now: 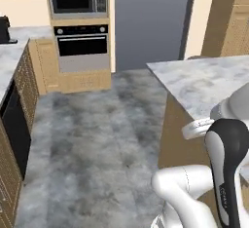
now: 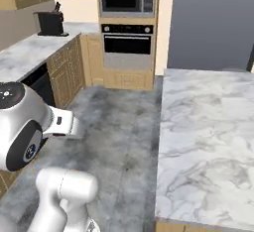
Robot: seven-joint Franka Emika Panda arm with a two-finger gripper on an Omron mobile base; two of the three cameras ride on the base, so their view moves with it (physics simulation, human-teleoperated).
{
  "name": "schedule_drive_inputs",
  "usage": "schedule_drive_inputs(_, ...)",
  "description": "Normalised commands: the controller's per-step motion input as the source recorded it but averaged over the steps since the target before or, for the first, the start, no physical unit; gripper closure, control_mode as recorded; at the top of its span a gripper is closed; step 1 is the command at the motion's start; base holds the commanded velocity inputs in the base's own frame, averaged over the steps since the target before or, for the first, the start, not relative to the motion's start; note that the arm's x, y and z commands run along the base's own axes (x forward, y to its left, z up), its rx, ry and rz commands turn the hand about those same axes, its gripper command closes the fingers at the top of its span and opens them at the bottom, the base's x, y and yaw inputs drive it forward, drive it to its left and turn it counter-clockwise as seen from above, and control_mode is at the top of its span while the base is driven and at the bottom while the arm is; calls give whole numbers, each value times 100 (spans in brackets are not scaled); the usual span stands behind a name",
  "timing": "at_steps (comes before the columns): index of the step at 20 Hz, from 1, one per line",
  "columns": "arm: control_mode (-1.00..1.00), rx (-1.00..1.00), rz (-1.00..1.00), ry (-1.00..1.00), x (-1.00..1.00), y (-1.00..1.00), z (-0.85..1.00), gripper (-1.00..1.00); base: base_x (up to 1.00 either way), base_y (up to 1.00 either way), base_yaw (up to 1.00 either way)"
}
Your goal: Retrieve the chicken drumstick from the fridge and place it on the saucepan with marinade on the stove.
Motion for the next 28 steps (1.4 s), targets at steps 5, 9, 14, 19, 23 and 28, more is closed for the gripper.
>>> schedule_drive_inputs(5,100,0,0,0,0,0,0,-100,0,3,-98)
schedule_drive_inputs(9,100,0,0,0,0,0,0,-100,0,0,-93)
schedule_drive_inputs(14,100,0,0,0,0,0,0,-100,0,0,-93)
schedule_drive_inputs(19,100,0,0,0,0,0,0,-100,0,0,-91)
schedule_drive_inputs(23,100,0,0,0,0,0,0,-100,0,0,-90)
schedule_drive_inputs(28,100,0,0,0,0,0,0,-100,53,8,-75)
